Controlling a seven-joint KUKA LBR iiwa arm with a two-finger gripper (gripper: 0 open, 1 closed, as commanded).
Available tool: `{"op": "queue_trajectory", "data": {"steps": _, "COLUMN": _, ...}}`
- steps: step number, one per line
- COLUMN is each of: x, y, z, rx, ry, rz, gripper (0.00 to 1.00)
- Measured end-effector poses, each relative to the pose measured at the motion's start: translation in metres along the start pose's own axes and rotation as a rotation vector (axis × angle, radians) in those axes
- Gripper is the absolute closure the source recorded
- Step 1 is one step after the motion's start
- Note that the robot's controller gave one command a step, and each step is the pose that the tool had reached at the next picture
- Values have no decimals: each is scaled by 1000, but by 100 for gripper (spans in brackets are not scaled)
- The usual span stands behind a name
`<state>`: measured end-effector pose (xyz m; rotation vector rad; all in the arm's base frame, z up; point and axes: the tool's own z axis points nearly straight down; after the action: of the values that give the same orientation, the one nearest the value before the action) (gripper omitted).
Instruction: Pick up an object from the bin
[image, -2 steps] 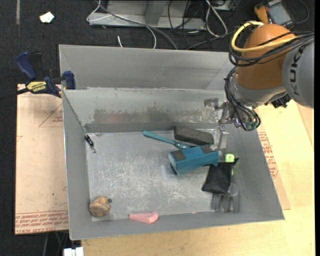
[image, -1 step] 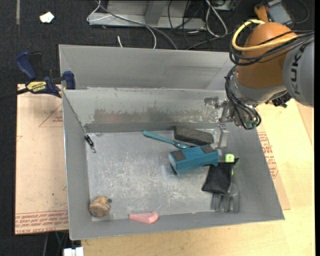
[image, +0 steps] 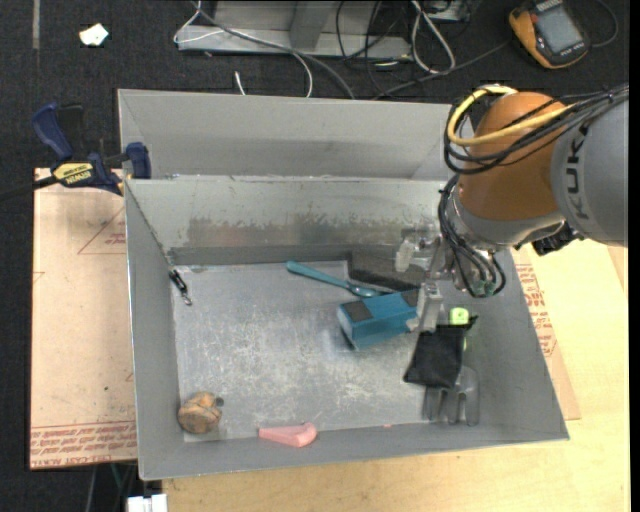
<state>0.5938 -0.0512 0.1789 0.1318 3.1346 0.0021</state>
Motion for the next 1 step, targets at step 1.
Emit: {"op": "queue_trajectory", "data": {"steps": 1, "x": -3, "y": -4, "z": 45, "rx": 0, "ry": -6, "rz": 104, "gripper": 0}}
